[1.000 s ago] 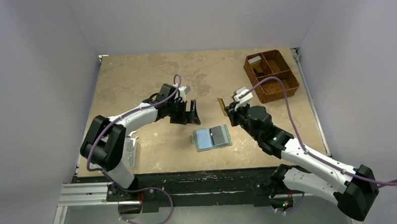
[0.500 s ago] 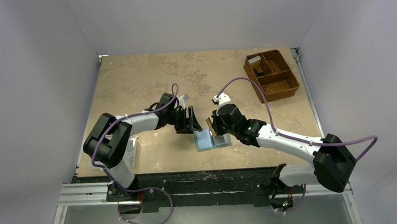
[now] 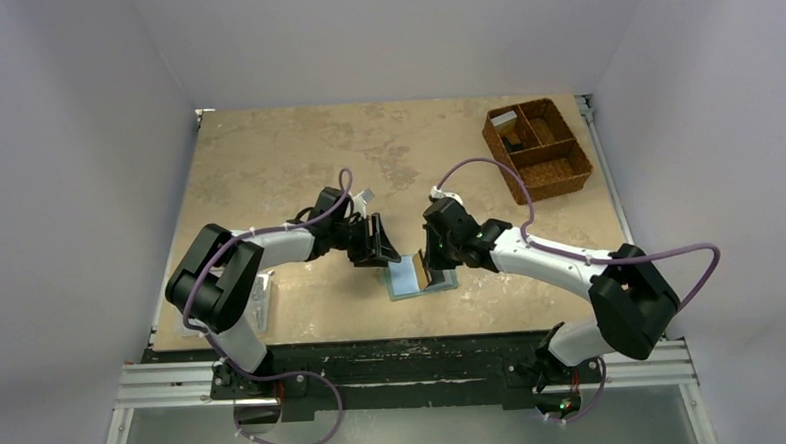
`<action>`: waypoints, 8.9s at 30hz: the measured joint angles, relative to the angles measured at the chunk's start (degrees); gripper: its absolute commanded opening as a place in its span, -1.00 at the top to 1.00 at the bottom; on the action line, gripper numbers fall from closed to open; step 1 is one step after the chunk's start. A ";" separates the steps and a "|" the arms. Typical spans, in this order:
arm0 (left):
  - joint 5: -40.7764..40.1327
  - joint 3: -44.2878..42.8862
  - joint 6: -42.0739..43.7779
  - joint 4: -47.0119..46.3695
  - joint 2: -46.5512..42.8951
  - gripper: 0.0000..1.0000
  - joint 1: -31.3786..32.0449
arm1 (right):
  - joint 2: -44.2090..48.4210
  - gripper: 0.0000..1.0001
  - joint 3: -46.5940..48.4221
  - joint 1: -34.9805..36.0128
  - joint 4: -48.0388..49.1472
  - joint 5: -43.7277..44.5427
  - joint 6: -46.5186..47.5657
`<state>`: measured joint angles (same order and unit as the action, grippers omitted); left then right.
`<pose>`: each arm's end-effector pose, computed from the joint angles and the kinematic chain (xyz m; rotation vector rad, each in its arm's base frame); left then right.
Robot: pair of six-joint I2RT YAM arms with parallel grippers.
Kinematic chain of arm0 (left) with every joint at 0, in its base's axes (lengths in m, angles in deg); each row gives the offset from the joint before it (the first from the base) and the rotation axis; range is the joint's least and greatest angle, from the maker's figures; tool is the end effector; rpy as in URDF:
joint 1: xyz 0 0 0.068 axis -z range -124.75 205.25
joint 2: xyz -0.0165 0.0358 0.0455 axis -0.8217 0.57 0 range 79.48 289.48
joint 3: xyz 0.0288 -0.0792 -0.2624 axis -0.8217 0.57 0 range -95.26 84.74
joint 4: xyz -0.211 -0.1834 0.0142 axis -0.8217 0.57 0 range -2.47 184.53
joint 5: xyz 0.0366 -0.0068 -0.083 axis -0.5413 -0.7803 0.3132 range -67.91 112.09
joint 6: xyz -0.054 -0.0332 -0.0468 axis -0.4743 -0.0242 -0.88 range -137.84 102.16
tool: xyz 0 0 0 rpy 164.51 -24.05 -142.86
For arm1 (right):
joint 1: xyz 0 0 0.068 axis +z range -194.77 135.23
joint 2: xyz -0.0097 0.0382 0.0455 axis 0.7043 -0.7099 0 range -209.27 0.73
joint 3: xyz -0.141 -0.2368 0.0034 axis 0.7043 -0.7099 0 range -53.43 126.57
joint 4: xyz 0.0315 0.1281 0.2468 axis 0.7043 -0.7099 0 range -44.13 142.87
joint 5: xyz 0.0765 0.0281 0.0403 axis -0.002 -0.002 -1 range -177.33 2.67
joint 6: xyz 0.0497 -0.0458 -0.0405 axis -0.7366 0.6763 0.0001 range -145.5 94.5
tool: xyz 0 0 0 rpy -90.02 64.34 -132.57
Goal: Put the credit cards into the card holder
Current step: Insert the credit card into the card holder, then close the card holder at the center of the board.
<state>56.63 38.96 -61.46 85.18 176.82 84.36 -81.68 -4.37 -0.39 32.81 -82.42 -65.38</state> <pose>0.2875 -0.2039 0.1100 -0.0307 2.6587 -1.2437 0.2349 0.2218 0.1693 -0.0646 2.5689 0.4885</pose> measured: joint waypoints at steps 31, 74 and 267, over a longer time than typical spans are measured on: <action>-0.35 1.64 -2.27 -4.00 2.80 0.50 3.91 | 5.44 1.00 -11.23 -7.06 14.93 -7.89 -2.82; -0.28 3.04 -2.32 -5.92 2.80 0.60 3.87 | 3.02 1.00 -18.03 -9.77 25.35 -17.44 -5.60; -8.94 7.28 5.73 14.97 -25.64 0.36 -23.74 | -21.55 -0.68 25.03 24.26 -11.61 20.65 19.08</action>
<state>47.69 46.24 -55.73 100.15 151.19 60.62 -103.23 20.65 23.87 21.21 -61.77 -46.30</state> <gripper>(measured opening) 0.293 0.722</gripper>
